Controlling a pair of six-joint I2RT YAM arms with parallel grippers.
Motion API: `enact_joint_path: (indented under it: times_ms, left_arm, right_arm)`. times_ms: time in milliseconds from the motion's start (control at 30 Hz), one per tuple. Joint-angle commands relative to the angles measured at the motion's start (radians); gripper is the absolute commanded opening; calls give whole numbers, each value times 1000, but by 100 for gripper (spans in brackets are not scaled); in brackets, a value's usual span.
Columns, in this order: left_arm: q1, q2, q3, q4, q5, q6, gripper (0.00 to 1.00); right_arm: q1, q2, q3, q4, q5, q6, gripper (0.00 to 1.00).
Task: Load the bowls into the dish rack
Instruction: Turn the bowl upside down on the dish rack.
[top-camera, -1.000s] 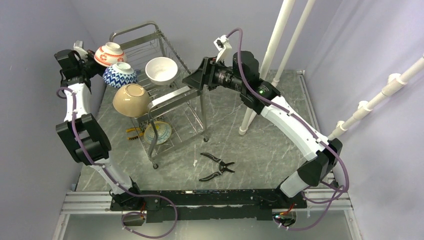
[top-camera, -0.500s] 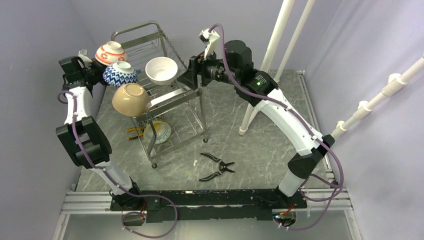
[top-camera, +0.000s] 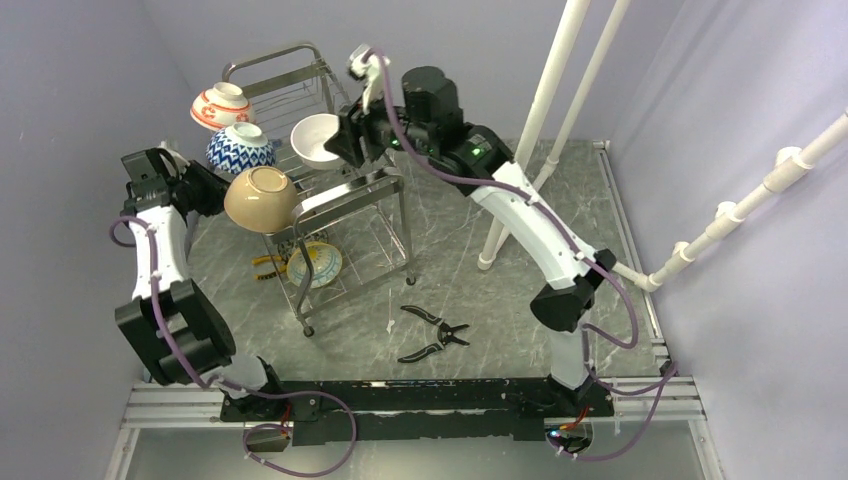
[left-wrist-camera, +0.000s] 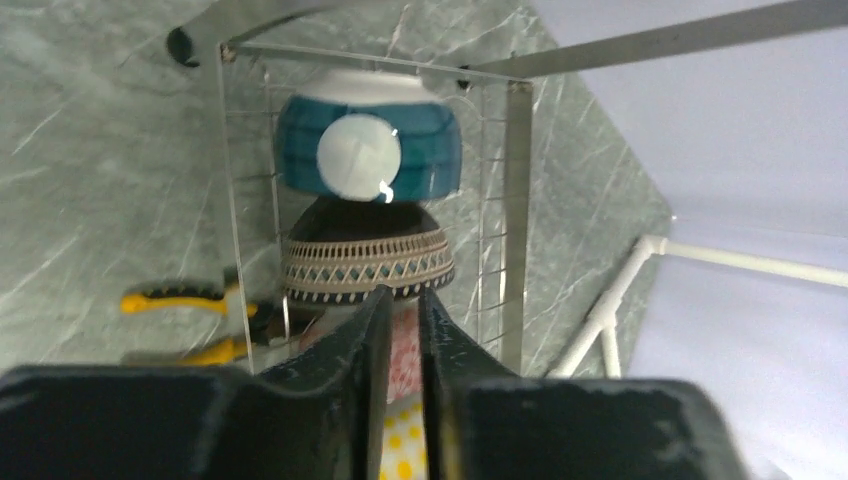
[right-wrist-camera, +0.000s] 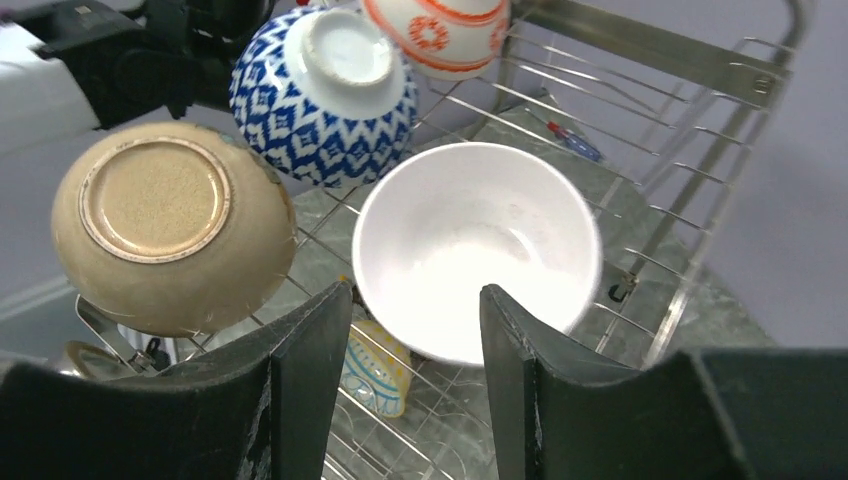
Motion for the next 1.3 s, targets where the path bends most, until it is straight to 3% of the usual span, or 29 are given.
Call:
enact_joint_path:
  times_ms: [0,200,333,733,967,1000,1033,1067,1267]
  left_arm:
    - [7,-153,-66,-42,-66,74,26]
    - [7,-301,-208,-46,-48,102,58]
    - [7,-361,-263,-73,-51,128,66]
    - [6,-386,-305,-109,-53,152,67]
    - [7,-410,-308,-121,-71,162,67]
    - [7,-414,-309,-123,-71,164,67]
    - [7,-416,-310,-126,-73,165,67]
    - [7,-419,-313,-127,-73,166,67]
    - [7,-431,-329,-127,-77,170,66]
  right_arm:
    - [65,61,108,-57,49,-107,53]
    - [95,118,161,-76,83,-164,53]
    - [97,149,176,-79,75,-181,52]
    - [97,215,215,-103,-18,-245,43]
    - [97,181,175,-57,-19,-254,23]
    - [97,173,168,-47,-16,-254,17]
    - [97,167,166,-40,-12,-253,4]
    - [96,161,164,-31,-6,-250,0]
    - [97,116,131,26,-5,-207,0]
